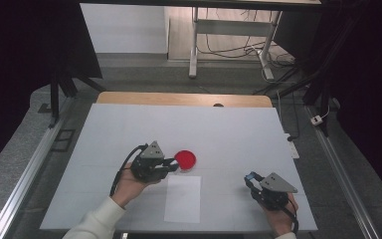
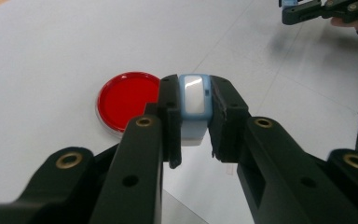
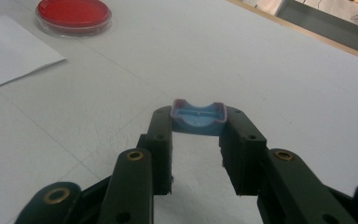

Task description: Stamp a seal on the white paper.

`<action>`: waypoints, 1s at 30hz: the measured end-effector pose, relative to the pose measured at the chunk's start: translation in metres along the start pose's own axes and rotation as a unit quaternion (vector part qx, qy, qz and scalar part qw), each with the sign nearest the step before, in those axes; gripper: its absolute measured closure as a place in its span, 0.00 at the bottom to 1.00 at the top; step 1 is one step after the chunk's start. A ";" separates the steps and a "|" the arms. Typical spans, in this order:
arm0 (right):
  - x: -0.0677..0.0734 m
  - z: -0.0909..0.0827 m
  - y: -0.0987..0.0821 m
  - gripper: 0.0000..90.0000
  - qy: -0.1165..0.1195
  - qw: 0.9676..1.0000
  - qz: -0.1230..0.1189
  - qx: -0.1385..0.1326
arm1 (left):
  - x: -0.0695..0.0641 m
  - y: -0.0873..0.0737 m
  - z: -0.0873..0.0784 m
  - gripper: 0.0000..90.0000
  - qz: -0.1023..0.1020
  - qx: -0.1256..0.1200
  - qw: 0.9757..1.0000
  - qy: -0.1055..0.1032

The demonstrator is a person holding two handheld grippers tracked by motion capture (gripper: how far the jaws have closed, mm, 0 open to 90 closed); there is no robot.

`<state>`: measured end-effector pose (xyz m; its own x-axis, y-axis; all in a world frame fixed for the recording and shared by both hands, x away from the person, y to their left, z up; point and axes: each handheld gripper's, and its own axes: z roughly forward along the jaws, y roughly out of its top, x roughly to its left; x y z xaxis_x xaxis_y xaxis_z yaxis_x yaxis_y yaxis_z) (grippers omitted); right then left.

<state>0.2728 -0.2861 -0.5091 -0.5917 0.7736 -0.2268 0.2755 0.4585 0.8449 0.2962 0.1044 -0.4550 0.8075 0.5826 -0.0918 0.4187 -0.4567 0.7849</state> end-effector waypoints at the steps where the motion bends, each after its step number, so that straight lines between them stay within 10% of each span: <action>1: 0.000 0.000 0.000 0.72 -0.001 1.000 0.000 0.003 | 0.000 -0.001 0.000 0.84 0.000 0.000 1.000 -0.001; 30: 0.000 0.000 -0.001 0.72 -0.001 1.000 -0.001 0.006 | -0.018 -0.006 0.006 0.84 0.019 0.012 0.999 -0.028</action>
<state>0.2727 -0.2868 -0.5101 -0.5909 0.7732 -0.2302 0.2834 0.4661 0.8381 0.2816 0.0926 -0.4621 0.8446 0.5265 -0.0971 0.3967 -0.4937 0.7739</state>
